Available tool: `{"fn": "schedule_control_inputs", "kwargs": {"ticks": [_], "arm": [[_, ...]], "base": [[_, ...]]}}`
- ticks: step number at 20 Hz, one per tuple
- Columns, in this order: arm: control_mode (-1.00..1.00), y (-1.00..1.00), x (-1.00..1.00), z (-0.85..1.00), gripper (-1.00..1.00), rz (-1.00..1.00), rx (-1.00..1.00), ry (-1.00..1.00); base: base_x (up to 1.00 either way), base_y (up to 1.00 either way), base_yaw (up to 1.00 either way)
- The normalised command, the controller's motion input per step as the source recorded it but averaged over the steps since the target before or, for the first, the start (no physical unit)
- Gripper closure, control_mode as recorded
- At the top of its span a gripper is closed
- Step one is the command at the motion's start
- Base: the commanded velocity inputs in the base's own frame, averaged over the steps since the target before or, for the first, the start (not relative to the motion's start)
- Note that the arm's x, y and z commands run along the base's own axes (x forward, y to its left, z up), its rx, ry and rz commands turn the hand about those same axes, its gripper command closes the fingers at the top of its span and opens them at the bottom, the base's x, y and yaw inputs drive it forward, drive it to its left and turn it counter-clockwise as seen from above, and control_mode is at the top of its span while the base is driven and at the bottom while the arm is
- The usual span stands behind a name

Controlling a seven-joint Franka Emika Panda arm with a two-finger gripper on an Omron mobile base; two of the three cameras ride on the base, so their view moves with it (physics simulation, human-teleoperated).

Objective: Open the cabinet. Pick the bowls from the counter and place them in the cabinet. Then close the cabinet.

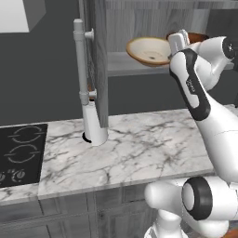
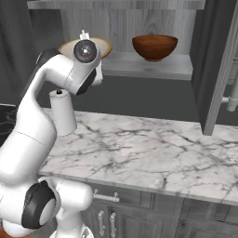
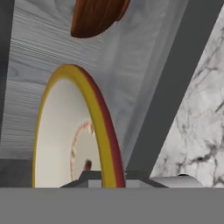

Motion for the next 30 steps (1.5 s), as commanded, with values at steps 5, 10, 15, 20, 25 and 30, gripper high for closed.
{"fn": "schedule_control_inputs", "kwargs": {"ticks": [5,10,15,20,25,30], "arm": [[-1.00,0.03,0.49,0.00,1.00,0.00,0.00,0.00],[-1.00,0.07,0.47,-0.16,1.00,0.00,0.00,0.04],[-1.00,0.08,0.44,-0.24,1.00,0.00,0.00,0.04],[-1.00,0.00,0.41,-0.17,1.00,0.00,0.00,0.00],[-1.00,0.00,0.39,-0.11,1.00,0.00,0.01,0.00],[-1.00,0.00,0.37,-0.14,1.00,0.00,0.02,0.00]], "base": [[0.00,0.00,0.00],[0.00,0.00,0.00],[0.00,0.00,0.00],[0.00,0.00,0.00],[0.00,0.00,0.00],[0.00,0.00,0.00]]}}
